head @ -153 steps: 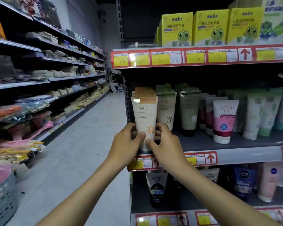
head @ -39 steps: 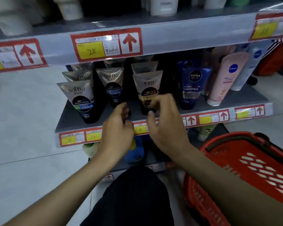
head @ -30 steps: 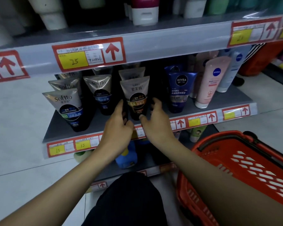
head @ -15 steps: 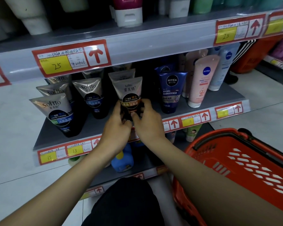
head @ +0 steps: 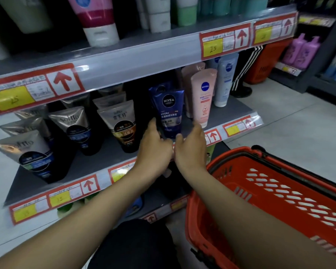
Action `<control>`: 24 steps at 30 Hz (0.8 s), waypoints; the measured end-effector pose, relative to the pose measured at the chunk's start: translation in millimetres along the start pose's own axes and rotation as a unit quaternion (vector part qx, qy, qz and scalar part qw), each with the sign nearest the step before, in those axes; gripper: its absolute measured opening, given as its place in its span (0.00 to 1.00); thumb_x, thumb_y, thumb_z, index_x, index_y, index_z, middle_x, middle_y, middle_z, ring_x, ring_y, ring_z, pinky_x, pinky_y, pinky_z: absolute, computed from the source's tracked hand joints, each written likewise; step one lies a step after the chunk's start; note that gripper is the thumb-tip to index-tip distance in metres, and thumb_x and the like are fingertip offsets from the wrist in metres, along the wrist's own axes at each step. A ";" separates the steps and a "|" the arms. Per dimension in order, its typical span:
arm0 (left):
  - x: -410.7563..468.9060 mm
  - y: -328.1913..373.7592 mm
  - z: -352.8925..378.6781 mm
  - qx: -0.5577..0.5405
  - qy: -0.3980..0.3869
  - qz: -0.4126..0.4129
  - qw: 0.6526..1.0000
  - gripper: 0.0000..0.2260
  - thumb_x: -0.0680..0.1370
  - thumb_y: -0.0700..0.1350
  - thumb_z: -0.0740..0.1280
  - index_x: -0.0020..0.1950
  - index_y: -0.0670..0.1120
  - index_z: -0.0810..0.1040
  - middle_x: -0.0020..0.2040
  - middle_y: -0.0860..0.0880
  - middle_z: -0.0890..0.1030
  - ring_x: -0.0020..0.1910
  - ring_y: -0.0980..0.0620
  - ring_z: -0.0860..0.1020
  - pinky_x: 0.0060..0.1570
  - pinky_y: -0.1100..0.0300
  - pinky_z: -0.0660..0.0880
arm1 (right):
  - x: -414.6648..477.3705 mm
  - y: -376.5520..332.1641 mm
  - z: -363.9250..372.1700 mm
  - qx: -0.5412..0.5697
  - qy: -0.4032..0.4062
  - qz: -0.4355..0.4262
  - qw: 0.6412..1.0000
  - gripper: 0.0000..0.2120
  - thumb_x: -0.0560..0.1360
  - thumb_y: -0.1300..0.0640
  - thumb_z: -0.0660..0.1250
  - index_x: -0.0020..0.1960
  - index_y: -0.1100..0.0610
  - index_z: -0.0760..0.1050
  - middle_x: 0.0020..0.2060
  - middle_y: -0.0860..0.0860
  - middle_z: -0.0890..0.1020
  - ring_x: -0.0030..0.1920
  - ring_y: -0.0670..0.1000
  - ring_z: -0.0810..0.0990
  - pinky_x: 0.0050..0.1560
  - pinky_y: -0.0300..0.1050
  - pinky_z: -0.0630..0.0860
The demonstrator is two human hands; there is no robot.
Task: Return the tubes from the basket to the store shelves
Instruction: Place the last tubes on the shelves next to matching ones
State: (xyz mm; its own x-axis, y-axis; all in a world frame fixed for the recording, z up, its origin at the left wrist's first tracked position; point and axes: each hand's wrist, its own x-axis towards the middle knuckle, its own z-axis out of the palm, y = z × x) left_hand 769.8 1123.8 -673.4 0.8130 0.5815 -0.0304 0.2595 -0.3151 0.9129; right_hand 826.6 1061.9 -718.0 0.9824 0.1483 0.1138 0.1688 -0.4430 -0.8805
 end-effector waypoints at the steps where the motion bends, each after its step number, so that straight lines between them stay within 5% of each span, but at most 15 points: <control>1: 4.7 4.1 5.9 -0.010 0.003 -0.002 1.000 0.30 0.74 0.35 0.64 0.75 0.49 0.65 0.61 0.56 0.76 0.58 0.57 0.76 0.58 0.62 0.71 | 2.2 1.5 0.9 -0.004 -0.015 -0.016 1.000 0.24 0.78 0.58 0.62 0.73 0.56 0.62 0.66 0.56 0.73 0.65 0.57 0.72 0.62 0.50 0.71; 8: 29.3 -8.1 19.9 -0.075 0.016 -0.045 0.996 0.34 0.65 0.44 0.61 0.72 0.58 0.68 0.60 0.51 0.82 0.57 0.49 0.81 0.63 0.48 0.76 | 9.8 -2.5 3.5 0.004 -0.090 -0.027 0.996 0.28 0.76 0.56 0.55 0.75 0.47 0.57 0.62 0.55 0.77 0.61 0.58 0.75 0.61 0.54 0.73; 13: 17.3 -0.3 24.0 -0.086 0.018 -0.036 0.995 0.31 0.69 0.44 0.61 0.73 0.58 0.67 0.62 0.52 0.80 0.59 0.51 0.80 0.64 0.49 0.75 | 14.2 -1.7 1.8 0.017 -0.116 -0.024 0.993 0.29 0.74 0.51 0.52 0.75 0.43 0.56 0.62 0.52 0.78 0.59 0.56 0.76 0.60 0.55 0.74; 16: 16.4 4.8 19.1 -0.083 0.061 -0.038 0.994 0.24 0.76 0.43 0.63 0.72 0.52 0.68 0.59 0.54 0.78 0.57 0.51 0.78 0.61 0.55 0.74 | 10.9 -0.1 -5.4 0.019 -0.052 -0.042 0.998 0.25 0.76 0.55 0.56 0.73 0.47 0.62 0.60 0.51 0.78 0.58 0.52 0.76 0.58 0.50 0.75; 20: 4.5 7.9 12.1 -0.041 0.134 0.025 0.990 0.14 0.79 0.39 0.63 0.64 0.47 0.70 0.55 0.49 0.77 0.47 0.55 0.75 0.50 0.60 0.73 | 21.2 -0.6 -27.3 0.010 0.164 -0.013 0.986 0.18 0.76 0.57 0.64 0.65 0.54 0.67 0.58 0.51 0.75 0.55 0.49 0.71 0.52 0.45 0.72; 24: 1.9 23.2 26.6 -0.047 0.052 0.030 0.997 0.09 0.79 0.40 0.63 0.57 0.50 0.73 0.49 0.52 0.79 0.50 0.52 0.79 0.58 0.48 0.77 | 45.0 10.9 -36.7 -0.035 0.139 0.029 0.989 0.32 0.73 0.51 0.69 0.73 0.56 0.60 0.65 0.54 0.71 0.65 0.55 0.68 0.61 0.50 0.69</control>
State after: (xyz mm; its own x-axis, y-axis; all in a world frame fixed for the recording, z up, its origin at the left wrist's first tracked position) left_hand 791.2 1097.7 -663.1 0.7656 0.6402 0.0634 0.1575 -0.2821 0.9464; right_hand 875.6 1031.2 -705.6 0.9729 -0.1238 0.1952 0.1074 -0.5057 -0.8560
